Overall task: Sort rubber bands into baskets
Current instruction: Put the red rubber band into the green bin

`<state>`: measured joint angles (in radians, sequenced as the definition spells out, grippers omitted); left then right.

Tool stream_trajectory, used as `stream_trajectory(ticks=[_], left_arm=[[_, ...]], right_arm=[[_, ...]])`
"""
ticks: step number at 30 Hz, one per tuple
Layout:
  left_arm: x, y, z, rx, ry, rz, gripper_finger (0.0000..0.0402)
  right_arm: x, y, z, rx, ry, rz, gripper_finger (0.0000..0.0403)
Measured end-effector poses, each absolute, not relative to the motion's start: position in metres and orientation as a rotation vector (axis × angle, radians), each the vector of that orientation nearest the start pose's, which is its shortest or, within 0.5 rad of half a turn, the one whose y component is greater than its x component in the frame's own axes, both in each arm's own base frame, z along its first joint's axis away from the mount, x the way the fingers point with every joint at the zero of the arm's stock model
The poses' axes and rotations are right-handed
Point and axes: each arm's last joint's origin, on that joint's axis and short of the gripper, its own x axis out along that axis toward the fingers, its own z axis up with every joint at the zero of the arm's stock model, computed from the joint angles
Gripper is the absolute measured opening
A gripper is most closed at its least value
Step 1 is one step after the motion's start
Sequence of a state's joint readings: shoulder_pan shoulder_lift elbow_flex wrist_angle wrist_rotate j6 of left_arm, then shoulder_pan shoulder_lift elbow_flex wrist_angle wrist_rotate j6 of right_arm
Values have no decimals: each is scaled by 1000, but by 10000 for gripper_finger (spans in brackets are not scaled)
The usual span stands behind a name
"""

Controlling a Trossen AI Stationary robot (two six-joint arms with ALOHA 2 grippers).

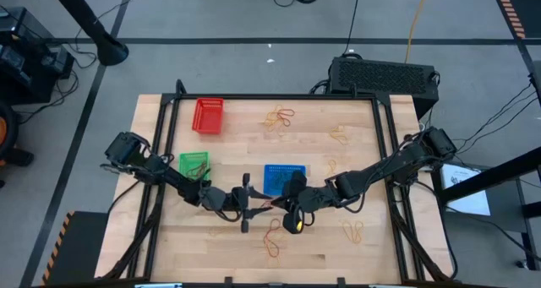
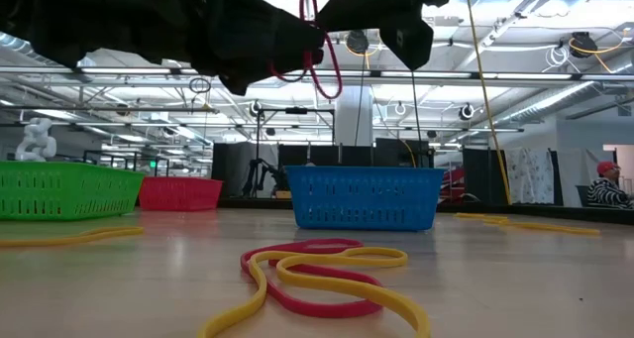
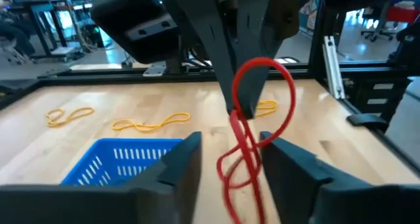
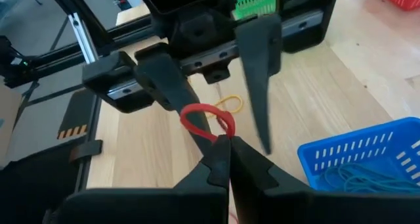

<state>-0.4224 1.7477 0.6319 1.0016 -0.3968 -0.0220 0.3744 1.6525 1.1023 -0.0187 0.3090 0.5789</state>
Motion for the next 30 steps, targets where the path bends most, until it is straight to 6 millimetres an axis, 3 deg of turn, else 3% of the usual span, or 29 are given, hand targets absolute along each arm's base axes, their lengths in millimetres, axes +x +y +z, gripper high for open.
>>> stream_trajectory(ticks=[8, 13, 18, 21, 25, 30], left_arm=[[298, -123, 159, -1, 108, -77, 14], [298, -123, 159, 26, 107, -78, 8], [292, -120, 170, 103, 168, -74, 5], [279, -115, 185, 143, 251, -34, 4], [247, -106, 209, 163, 412, 6, 4], [194, -82, 246, -12, 708, 117, 3]], right_arm=[[340, 124, 239, 376, 531, -96, 0], [340, 124, 239, 362, 532, -92, 4], [340, 123, 239, 347, 521, -120, 35], [340, 123, 238, 337, 530, -118, 60], [338, 123, 236, 313, 556, -118, 88], [336, 122, 233, 294, 594, -126, 108]])
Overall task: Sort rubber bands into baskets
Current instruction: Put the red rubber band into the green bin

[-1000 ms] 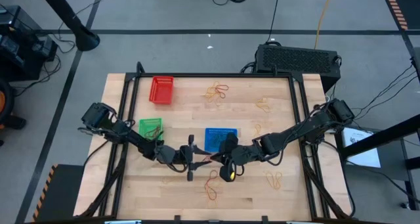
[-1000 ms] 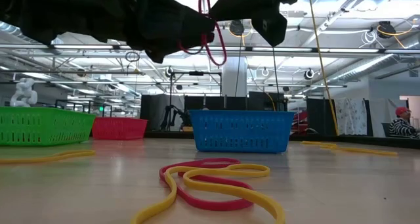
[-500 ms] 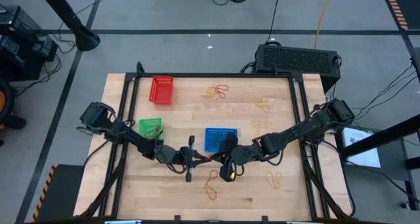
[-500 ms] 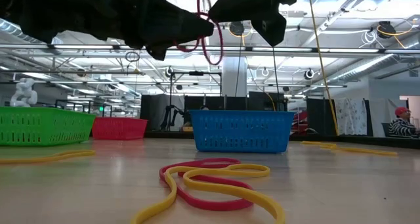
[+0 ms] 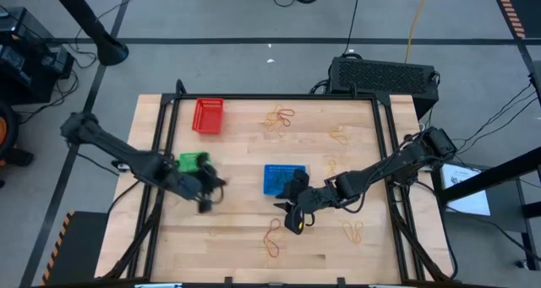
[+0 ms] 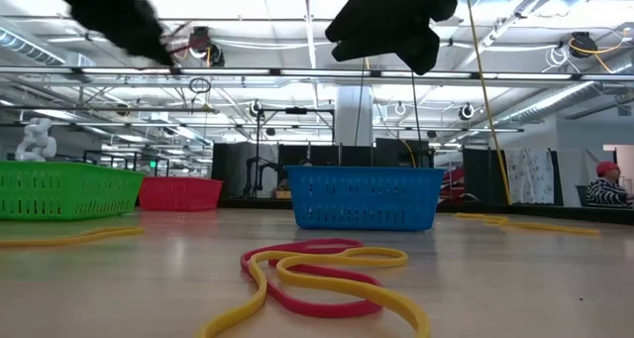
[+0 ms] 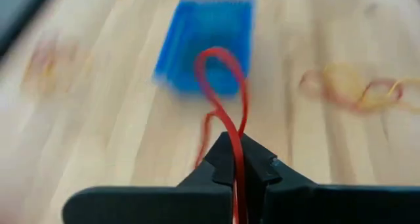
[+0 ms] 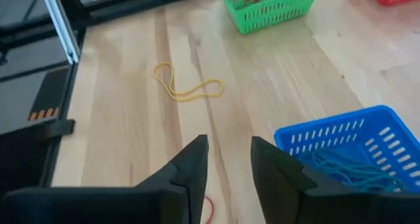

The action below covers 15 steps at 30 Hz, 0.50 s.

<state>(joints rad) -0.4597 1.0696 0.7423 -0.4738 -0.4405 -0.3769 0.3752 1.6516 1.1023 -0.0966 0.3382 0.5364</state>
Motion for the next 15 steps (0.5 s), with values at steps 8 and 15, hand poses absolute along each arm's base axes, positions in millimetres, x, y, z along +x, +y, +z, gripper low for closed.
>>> stream_trajectory(ticks=[8, 15], left_arm=[[131, -47, 251, -390, 1023, 476, 3], [127, -36, 228, -437, 1094, 646, 2]], right_arm=[[335, 122, 231, 231, 610, -116, 111], [334, 124, 230, 229, 620, -107, 112]])
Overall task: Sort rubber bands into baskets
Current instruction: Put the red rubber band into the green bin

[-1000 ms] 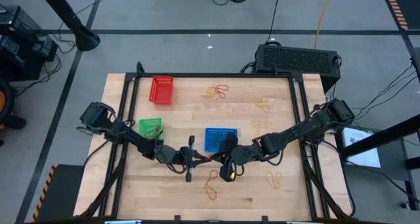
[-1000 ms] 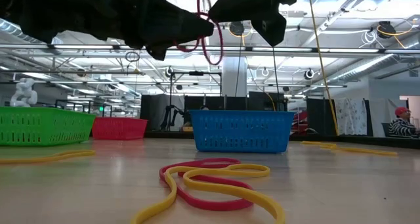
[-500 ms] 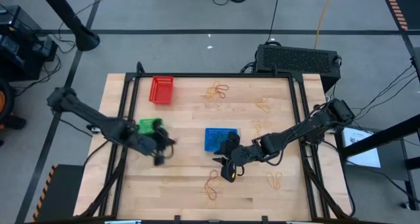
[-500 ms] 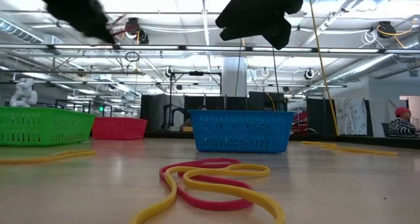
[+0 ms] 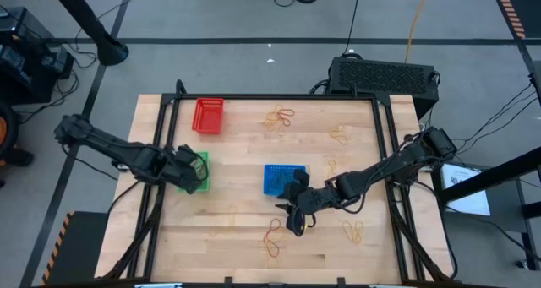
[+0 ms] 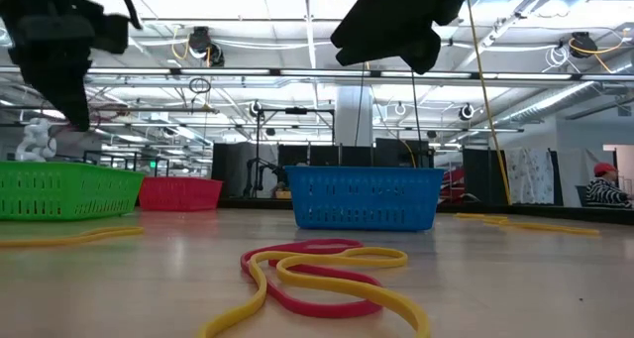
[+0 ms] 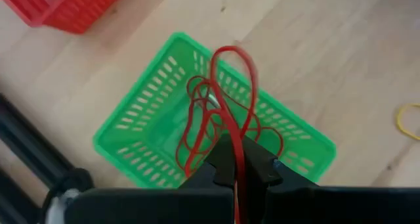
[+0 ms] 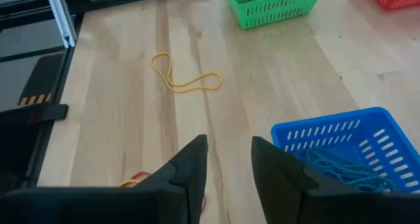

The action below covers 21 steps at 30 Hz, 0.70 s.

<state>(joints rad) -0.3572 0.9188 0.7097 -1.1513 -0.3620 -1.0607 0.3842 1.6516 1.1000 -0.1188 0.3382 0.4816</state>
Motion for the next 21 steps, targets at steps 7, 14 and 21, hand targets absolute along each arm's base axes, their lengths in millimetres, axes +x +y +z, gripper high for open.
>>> stream_trajectory(ticks=[7, 14, 21], left_arm=[[133, -33, 205, -488, 1150, 646, 13], [135, -29, 204, -473, 1162, 654, 66], [135, -26, 203, -487, 1187, 642, 101]], right_arm=[[334, 125, 230, 229, 619, -106, 112], [333, 125, 230, 229, 619, -105, 112], [333, 125, 230, 225, 620, -104, 112]])
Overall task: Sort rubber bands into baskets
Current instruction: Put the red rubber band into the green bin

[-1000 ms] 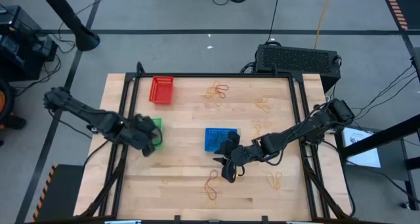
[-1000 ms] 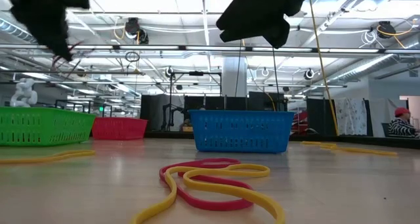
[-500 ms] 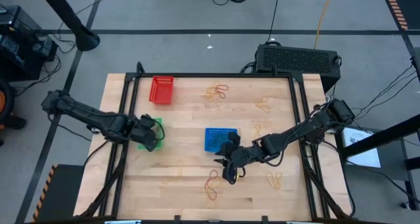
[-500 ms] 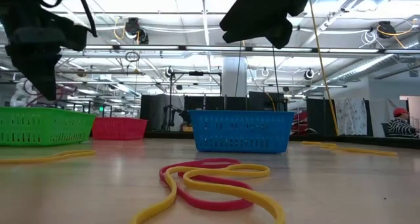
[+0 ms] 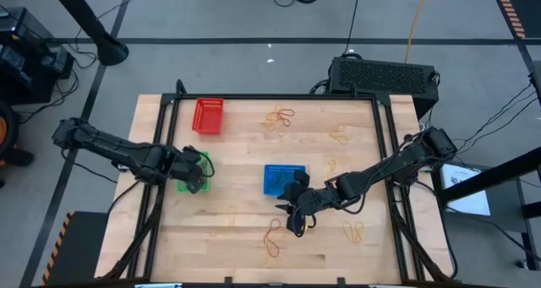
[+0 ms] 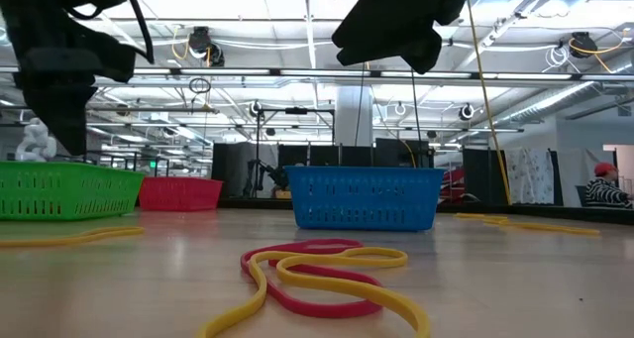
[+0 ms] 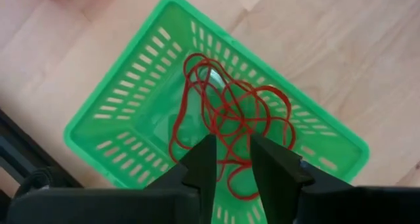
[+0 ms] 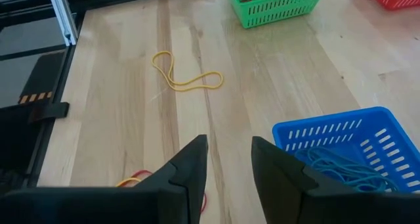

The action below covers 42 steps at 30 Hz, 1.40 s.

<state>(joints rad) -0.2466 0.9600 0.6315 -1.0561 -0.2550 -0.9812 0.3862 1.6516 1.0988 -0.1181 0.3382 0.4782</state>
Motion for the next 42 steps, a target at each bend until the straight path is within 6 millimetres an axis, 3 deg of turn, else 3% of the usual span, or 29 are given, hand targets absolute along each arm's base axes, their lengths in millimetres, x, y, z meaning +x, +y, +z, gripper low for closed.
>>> stream_trajectory(ticks=[10, 14, 19, 23, 27, 31, 36, 42], left_arm=[[140, -23, 211, -485, 1178, 612, 105], [149, -22, 220, -383, 1045, 598, 105], [170, -23, 231, -239, 820, 523, 105], [183, -26, 241, -146, 699, 414, 105], [190, -28, 241, -84, 598, 372, 105], [193, -28, 231, 16, 522, 333, 105], [198, -21, 228, 165, 457, 275, 105], [203, -7, 232, 202, 435, 178, 105]], right_arm=[[333, 124, 230, 174, 608, -130, 112], [337, 111, 231, 159, 604, -179, 112], [347, 54, 228, 223, 682, -212, 112], [351, -16, 227, 262, 688, -344, 112], [342, -89, 225, 325, 669, -499, 112], [333, -147, 202, 381, 702, -547, 112], [340, -197, 173, 390, 784, -510, 112], [356, -222, 154, 362, 924, -499, 112]])
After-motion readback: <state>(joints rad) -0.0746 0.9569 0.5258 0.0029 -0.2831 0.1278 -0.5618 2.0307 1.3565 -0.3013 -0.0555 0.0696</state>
